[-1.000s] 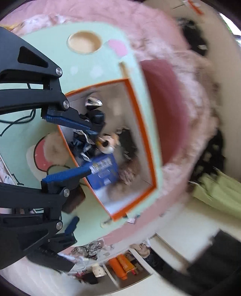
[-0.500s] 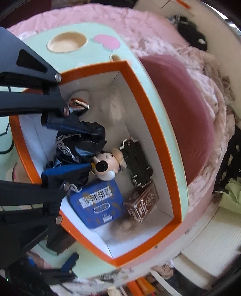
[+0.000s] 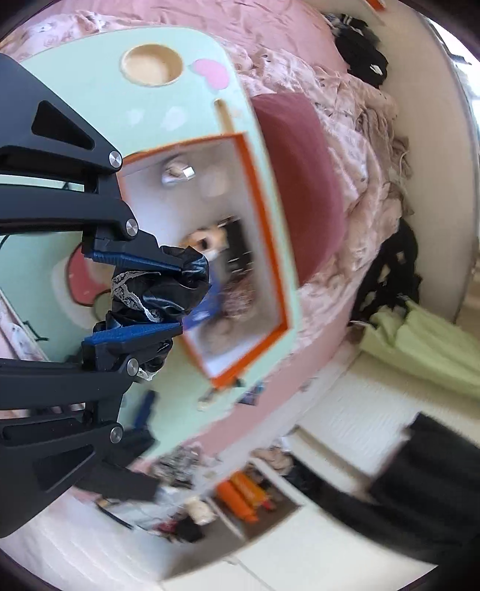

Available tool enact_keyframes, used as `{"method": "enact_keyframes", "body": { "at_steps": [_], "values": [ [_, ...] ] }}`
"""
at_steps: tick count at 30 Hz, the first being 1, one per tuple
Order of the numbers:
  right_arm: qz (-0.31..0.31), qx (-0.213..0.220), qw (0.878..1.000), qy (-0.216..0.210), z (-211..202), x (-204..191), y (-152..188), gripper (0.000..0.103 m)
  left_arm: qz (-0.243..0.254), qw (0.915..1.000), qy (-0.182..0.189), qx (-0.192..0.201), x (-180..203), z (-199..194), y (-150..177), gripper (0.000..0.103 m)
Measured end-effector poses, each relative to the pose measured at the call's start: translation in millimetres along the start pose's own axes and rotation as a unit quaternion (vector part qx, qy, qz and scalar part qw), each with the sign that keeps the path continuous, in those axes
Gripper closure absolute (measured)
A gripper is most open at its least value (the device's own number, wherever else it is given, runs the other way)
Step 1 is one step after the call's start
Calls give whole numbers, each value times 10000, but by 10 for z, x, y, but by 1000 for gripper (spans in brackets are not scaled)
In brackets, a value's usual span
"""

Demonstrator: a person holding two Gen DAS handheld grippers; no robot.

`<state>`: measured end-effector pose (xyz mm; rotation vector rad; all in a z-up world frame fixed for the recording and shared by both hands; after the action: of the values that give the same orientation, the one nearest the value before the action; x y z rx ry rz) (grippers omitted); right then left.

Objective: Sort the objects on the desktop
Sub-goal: 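Grasp the black-and-white cloth doll in the box with the left gripper and set it beside the pompom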

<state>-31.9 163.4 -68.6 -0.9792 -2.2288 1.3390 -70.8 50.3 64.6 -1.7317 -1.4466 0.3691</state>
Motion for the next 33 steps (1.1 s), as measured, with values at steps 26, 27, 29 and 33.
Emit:
{"method": "enact_keyframes", "body": {
  "at_steps": [26,27,29,33],
  "values": [
    [569,319,9979,-4,-153,233,-236,16,336,9864,-1566,355,-373,120,1170,1],
    [675,432,9968,19,-180,274,-333,20,255,9854,-1653,320,-396,137,1173,0],
    [781,592,9952,-44,-179,321,-621,21,173,9839,-1745,352,-414,143,1156,0],
    [679,487,9956,-432,-1,210,-1095,34,179,9835,-1768,331,-400,168,1164,0]
  ]
}}
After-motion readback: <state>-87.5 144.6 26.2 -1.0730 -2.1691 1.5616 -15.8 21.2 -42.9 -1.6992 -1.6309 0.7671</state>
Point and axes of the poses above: each gripper's, at about its wrist camera, not at the fingertips, and z roughly the way its jaws point, x to its right, y to its underside, the point moved 7 cm from there along z, roughly the way its jaws point, and after that the axes turned 14 degrees about x, right-handed, at the moved point
